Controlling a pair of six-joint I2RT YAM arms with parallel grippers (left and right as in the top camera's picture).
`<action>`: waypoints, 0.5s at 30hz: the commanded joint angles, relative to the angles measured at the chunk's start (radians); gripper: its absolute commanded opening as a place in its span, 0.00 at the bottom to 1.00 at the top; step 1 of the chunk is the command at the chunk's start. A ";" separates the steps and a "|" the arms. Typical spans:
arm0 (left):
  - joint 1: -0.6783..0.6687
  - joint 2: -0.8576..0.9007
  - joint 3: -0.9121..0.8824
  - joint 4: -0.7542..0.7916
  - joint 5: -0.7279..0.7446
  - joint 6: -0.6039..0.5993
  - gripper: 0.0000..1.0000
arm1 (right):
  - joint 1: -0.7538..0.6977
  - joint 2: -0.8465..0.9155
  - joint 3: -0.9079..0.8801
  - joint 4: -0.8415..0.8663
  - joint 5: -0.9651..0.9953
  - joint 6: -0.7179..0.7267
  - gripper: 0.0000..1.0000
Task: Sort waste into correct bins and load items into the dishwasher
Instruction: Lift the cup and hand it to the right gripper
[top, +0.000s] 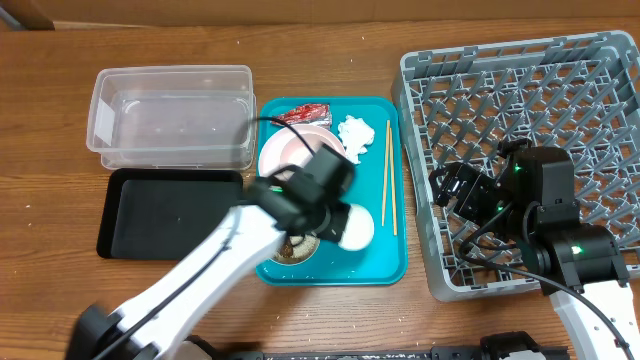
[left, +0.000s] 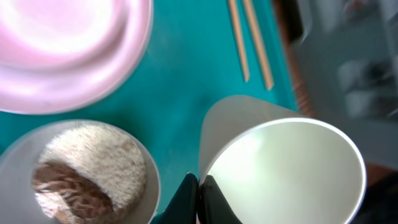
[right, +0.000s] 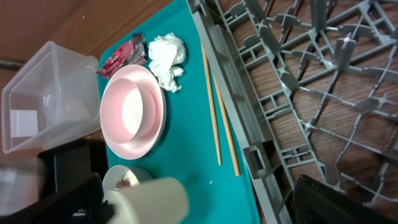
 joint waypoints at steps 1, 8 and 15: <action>0.161 -0.106 0.035 0.019 0.293 0.004 0.04 | -0.004 -0.003 0.020 0.017 -0.053 -0.050 1.00; 0.480 -0.120 0.035 0.177 1.196 0.106 0.04 | -0.002 -0.002 0.020 0.203 -0.668 -0.352 0.97; 0.494 -0.118 0.035 0.208 1.312 0.106 0.04 | 0.037 -0.002 0.020 0.387 -0.883 -0.352 0.98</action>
